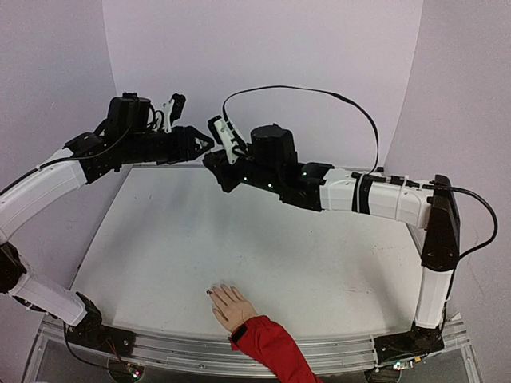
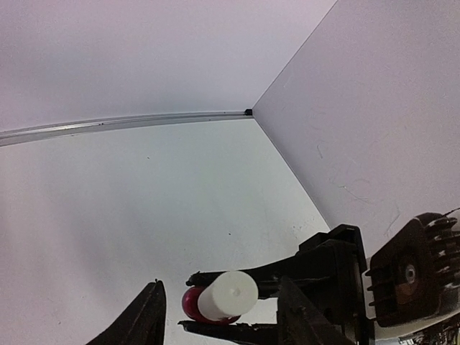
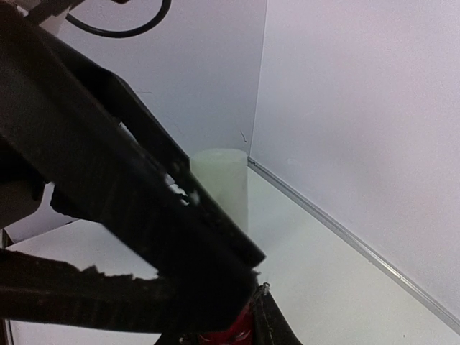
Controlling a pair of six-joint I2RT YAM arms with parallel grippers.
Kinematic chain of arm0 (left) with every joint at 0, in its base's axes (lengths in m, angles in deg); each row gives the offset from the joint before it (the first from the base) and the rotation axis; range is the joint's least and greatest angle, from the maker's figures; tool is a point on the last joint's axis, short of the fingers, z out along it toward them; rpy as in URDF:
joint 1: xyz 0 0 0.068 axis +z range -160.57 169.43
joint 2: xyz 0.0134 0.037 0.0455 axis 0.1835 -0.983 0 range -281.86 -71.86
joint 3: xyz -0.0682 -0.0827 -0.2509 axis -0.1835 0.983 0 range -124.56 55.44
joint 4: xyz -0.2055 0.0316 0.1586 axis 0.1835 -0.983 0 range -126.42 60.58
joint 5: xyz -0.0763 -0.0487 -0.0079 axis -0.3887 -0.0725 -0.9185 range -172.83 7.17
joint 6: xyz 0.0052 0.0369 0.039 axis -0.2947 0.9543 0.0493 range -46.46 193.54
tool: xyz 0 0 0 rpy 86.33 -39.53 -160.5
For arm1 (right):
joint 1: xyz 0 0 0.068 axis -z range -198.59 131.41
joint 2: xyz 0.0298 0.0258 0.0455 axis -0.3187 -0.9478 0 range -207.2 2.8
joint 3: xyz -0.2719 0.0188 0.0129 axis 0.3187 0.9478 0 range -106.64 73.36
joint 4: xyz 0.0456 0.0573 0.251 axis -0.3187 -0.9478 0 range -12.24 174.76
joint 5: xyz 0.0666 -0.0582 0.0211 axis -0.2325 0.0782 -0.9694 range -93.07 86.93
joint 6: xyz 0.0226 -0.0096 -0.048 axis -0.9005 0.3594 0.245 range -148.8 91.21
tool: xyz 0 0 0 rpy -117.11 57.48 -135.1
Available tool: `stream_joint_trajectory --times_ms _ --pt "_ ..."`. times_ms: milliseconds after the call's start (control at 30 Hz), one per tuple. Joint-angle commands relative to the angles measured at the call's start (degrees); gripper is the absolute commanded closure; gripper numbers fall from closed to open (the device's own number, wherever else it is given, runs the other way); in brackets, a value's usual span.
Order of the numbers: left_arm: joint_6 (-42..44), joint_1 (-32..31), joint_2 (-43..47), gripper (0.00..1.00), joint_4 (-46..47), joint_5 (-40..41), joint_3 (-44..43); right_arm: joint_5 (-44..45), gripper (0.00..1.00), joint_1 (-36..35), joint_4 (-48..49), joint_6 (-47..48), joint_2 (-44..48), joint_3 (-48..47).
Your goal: Paint the nails
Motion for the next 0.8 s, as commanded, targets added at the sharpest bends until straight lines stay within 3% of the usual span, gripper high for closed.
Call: stream_joint_trajectory --times_ms 0,200,333,567,667,767 --pt "2.46 -0.15 -0.53 0.49 3.02 1.81 -3.33 -0.8 1.0 -0.43 2.08 0.78 -0.24 -3.9" --pt "3.87 -0.1 -1.21 0.62 2.84 1.91 -3.27 -2.06 1.0 -0.65 1.7 1.17 -0.61 -4.68" --pt "5.58 -0.1 -1.23 0.78 2.4 1.01 -3.33 -3.04 1.0 -0.68 1.46 1.18 -0.62 -4.97" --pt "7.94 -0.1 -0.49 0.84 2.21 -4.62 -1.05 -10.01 1.0 -0.25 1.33 1.44 0.18 -5.15" --pt "9.64 -0.1 0.09 0.86 2.27 -9.31 0.44 -17.81 1.0 1.76 1.55 -0.46 1.17 -4.97" --pt "11.75 -0.06 0.81 0.89 2.84 -17.69 1.93 -38.84 1.0 5.62 1.8 -2.82 1.57 -5.87"
